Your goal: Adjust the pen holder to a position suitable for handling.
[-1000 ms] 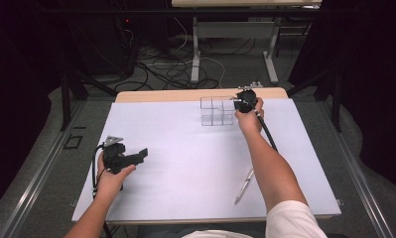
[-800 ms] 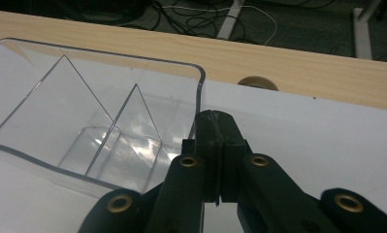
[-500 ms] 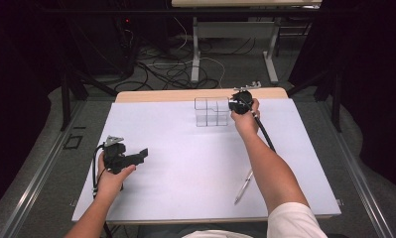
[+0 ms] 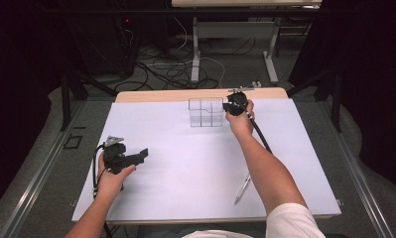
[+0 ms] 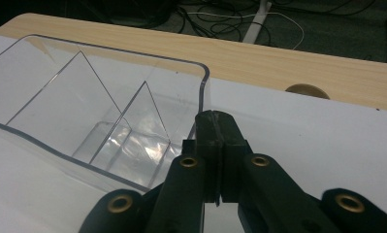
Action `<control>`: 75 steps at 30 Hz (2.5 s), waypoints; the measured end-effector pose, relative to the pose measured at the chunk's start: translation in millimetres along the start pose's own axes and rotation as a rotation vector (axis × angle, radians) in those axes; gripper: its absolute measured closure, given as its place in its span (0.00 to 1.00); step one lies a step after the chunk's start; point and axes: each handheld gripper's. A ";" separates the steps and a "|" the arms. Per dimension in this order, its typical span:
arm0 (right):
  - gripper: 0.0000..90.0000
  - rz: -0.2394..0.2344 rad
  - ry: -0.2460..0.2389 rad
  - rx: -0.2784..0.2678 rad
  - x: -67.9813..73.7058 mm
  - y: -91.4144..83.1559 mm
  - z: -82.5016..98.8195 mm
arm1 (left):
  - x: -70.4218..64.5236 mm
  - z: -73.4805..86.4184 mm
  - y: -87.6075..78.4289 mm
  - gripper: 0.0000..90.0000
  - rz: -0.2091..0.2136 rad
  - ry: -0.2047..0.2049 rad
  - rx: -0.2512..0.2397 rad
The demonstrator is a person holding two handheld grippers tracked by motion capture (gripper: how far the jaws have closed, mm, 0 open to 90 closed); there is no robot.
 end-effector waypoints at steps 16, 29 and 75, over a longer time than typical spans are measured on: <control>0.97 -0.023 -0.003 0.004 6.2 3.7 -1.0 | -0.6 0.1 0.9 0.05 0.005 -0.005 0.000; 0.83 -0.053 -0.069 0.018 0.9 -19.1 -5.3 | 0.5 -0.9 2.3 0.05 0.001 0.015 0.012; 0.30 -0.264 -0.327 0.156 13.0 -113.2 17.6 | 0.3 -0.5 2.1 0.05 -0.018 0.004 0.007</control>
Point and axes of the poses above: each handheld gripper's, and its own axes: y roughly forward along the jaws, z roughly out of its underside, x roughly to its left, and after that the axes turned 4 degrees about -x, right-handed
